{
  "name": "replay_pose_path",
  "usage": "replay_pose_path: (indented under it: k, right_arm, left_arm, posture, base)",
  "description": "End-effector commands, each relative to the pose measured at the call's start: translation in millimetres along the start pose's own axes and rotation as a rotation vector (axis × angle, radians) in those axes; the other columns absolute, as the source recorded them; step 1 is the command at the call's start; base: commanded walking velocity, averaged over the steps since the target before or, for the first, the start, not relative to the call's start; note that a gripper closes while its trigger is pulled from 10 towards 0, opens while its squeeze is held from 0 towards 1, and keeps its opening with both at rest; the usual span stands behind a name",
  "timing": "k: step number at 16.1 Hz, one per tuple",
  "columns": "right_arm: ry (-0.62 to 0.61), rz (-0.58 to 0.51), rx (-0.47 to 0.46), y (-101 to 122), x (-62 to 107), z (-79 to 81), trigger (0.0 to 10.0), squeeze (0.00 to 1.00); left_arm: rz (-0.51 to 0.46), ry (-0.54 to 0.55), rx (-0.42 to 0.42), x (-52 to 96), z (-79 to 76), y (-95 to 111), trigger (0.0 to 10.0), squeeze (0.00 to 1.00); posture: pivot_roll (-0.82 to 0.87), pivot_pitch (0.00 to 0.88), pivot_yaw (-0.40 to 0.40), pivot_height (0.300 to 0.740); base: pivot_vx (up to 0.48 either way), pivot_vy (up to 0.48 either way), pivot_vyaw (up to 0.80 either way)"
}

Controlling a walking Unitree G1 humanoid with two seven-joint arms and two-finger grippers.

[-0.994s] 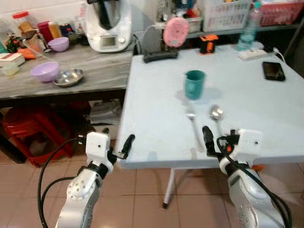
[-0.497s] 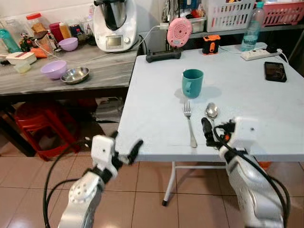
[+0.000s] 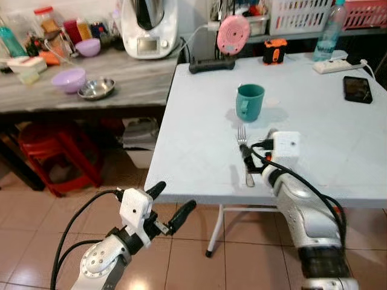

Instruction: Setting the table

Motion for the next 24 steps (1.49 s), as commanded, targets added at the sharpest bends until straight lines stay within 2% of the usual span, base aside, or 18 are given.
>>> replay_pose_path:
  k: [1, 7, 10, 11, 13, 16, 24]
  right_arm:
    - [0.017, 0.02, 0.002, 2, -6.6, 5.9, 10.0, 0.0]
    - [0.074, 0.075, 0.045, -2, -25.3, 22.3, 10.0, 0.0]
    - [0.094, 0.095, 0.076, -4, -34.3, 26.7, 10.0, 0.0]
    - [0.096, 0.099, 0.09, -4, -36.5, 26.4, 9.6, 0.0]
    - [0.108, 0.12, 0.123, -7, -40.5, 27.5, 0.0, 0.0]
    - [0.121, 0.172, 0.151, -20, -40.8, 30.4, 0.0, 0.0]
    - [0.096, 0.252, 0.15, -52, -34.7, 16.2, 0.0, 0.0]
  left_arm:
    - [0.001, -0.018, -0.016, 2.8, -2.6, 5, 10.0, 0.0]
    - [0.02, -0.058, -0.029, 5.6, -8.3, 4, 10.0, 0.0]
    - [0.017, -0.07, -0.024, 0.8, -11.8, 4, 10.0, 0.0]
    - [0.017, -0.078, -0.016, 0.4, -13.4, 4, 10.0, 0.0]
    - [0.014, -0.089, -0.008, 0.4, -15.4, 5, 10.0, 0.0]
    - [0.009, -0.096, -0.014, -1.3, -16.1, 7, 10.0, 0.0]
    - [0.008, -0.118, -0.017, -4.7, -19.4, 8, 10.0, 0.0]
  posture:
    - [-0.03, 0.09, 0.109, 0.74]
    - [-0.03, 0.095, 0.109, 0.74]
    - [-0.03, 0.09, 0.108, 0.74]
    - [-0.03, 0.09, 0.108, 0.74]
    - [-0.03, 0.088, 0.103, 0.74]
    - [-0.03, 0.082, 0.101, 0.74]
    - [-0.03, 0.076, 0.108, 0.74]
  base:
    - [0.0, 0.0, 0.0]
    - [0.0, 0.0, 0.0]
    - [0.0, 0.0, 0.0]
    - [0.0, 0.0, 0.0]
    - [0.0, 0.0, 0.0]
    - [0.0, 0.0, 0.0]
    - [0.0, 0.0, 0.0]
Point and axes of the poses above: a point about 5 cm out from each wrist's last joint towards the gripper, its own x axis pointing back from the gripper into the wrist, its own y axis along the axis of the wrist's last joint, z = x × y, the point moved 6 cm from there along -x, pointing out of the wrist towards the gripper, and after that the axes turned 14 degrees about x, right-handed, at the moved point
